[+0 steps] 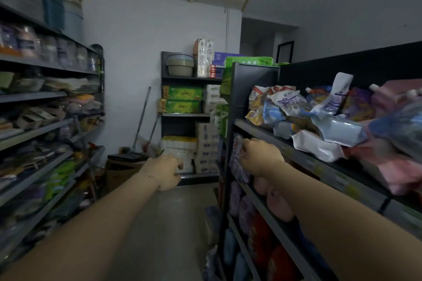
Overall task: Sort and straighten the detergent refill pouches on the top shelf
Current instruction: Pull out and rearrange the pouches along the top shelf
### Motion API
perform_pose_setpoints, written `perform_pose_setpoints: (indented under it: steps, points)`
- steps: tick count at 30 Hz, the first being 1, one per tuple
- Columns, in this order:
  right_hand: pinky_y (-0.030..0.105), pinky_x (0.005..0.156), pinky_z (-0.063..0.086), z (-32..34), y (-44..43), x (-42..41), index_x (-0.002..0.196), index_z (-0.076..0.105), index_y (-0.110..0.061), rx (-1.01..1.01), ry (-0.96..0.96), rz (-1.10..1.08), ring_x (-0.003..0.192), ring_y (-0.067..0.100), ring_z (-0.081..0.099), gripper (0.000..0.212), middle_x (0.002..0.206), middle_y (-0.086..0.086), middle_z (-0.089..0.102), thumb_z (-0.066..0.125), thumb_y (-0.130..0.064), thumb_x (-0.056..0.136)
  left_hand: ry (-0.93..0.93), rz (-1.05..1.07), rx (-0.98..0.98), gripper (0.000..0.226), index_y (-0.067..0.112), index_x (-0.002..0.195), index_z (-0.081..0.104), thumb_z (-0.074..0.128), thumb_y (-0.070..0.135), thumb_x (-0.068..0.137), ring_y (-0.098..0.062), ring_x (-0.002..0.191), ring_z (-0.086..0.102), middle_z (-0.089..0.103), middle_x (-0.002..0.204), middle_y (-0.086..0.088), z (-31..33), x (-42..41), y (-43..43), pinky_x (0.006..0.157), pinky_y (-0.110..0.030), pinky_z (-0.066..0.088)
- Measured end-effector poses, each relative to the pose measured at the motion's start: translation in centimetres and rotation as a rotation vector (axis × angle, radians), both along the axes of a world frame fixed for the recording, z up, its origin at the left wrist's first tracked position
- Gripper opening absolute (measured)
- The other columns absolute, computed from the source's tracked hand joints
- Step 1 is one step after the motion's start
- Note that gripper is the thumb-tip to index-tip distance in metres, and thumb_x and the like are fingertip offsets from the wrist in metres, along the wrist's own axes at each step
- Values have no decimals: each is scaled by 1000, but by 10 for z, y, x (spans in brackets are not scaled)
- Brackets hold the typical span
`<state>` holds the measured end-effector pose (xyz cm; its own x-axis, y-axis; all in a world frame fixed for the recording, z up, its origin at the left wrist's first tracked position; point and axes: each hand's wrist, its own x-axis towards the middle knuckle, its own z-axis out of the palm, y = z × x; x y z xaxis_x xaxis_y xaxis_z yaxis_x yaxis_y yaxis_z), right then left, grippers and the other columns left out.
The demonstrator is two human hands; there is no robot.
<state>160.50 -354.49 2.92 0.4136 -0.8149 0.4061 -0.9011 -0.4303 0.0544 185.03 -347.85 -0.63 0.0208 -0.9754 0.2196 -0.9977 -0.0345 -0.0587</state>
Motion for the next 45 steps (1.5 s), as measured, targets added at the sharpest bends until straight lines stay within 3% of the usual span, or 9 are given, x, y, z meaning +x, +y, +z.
perform_pose_setpoints:
  steps: [9,15,19,23,28,32,41,45]
  points:
    - [33,71,35,15,-131,37,113,49,-12,-4,40,-6,102,32,55,25,115,11,55,44,-30,97,65,7,21,39,29,134,46,49,35,95,-20,120,49,45,137,0,-4,38,-139,98,-37,43]
    - [37,80,45,39,-225,49,113,50,-11,-24,9,-38,106,33,52,29,117,12,53,48,-33,94,54,-67,-3,42,25,137,43,46,33,96,-22,124,46,43,142,-3,16,46,-245,94,-31,43]
    - [37,82,45,43,-284,55,114,49,-12,-4,10,-66,106,33,52,28,119,12,52,47,-31,94,49,-99,-24,41,27,135,44,48,36,95,-22,120,49,47,138,-1,21,53,-311,89,-33,45]
    - [38,82,47,44,-333,63,112,49,-12,-6,29,-87,103,33,54,25,118,11,52,47,-29,93,94,-136,-4,44,26,136,42,48,37,94,-22,121,47,45,137,-2,16,60,-368,95,-37,44]
    - [32,77,34,40,-391,69,104,48,-14,-30,51,-144,106,31,54,18,117,10,54,46,-28,92,133,-212,-12,40,25,133,46,49,36,94,-22,114,50,47,132,-2,16,59,-435,90,-35,46]
    - [35,75,41,37,-435,76,114,50,-13,-37,4,-226,107,31,54,28,119,11,55,46,-29,92,129,-298,8,42,24,136,43,48,32,95,-21,114,49,46,131,-2,18,61,-490,89,-33,46]
    - [33,72,37,37,-510,99,125,46,-15,-48,-26,-407,107,31,55,34,124,9,55,44,-30,95,77,-552,-16,42,25,138,40,46,33,97,-19,113,49,44,130,-1,39,67,-600,81,-29,43]
    - [34,71,42,35,-535,99,127,47,-18,-45,-61,-478,104,31,57,35,122,7,56,46,-30,93,91,-634,-6,42,25,137,41,46,34,96,-21,112,50,46,130,-1,43,67,-643,91,-37,47]
